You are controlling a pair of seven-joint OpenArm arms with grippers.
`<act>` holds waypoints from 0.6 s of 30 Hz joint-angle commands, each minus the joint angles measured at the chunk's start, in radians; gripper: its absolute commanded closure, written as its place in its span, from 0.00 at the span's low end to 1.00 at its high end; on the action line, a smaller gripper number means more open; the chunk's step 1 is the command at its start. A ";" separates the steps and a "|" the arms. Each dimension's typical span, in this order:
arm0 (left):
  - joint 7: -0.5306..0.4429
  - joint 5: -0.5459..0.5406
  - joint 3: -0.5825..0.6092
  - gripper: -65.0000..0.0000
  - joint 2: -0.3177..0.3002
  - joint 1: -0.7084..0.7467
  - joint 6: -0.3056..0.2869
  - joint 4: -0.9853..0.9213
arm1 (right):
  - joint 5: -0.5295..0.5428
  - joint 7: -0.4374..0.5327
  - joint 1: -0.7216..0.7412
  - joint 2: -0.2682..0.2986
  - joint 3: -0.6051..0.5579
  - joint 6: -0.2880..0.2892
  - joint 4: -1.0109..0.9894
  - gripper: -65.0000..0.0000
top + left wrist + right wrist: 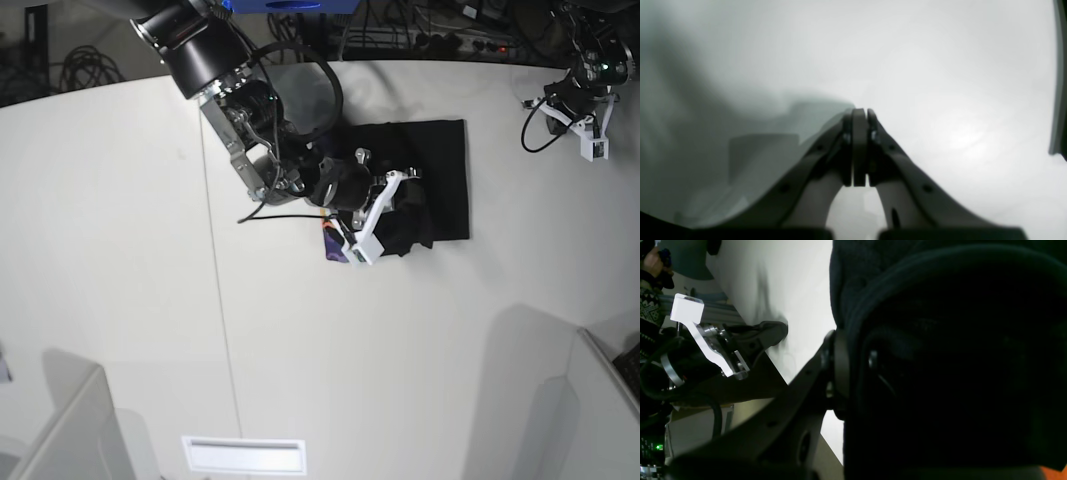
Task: Fold the T-shirt properly
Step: 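Grasp the strip end with the right gripper and fold it toward the left gripper, then press the folded bundle flat with the right gripper and release it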
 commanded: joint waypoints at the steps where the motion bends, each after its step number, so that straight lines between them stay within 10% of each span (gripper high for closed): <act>1: -0.011 -0.006 -0.006 1.00 -0.014 0.004 -0.001 0.015 | 0.023 0.014 0.018 -0.010 0.002 0.011 0.017 0.90; 6: -0.011 -0.006 -0.006 1.00 -0.014 0.004 -0.001 0.015 | 0.027 0.019 0.017 -0.016 0.003 0.011 0.017 0.51; 18: -0.011 -0.006 -0.006 1.00 -0.014 0.001 -0.001 0.010 | 0.023 0.014 0.020 -0.047 -0.006 0.011 0.015 0.59</act>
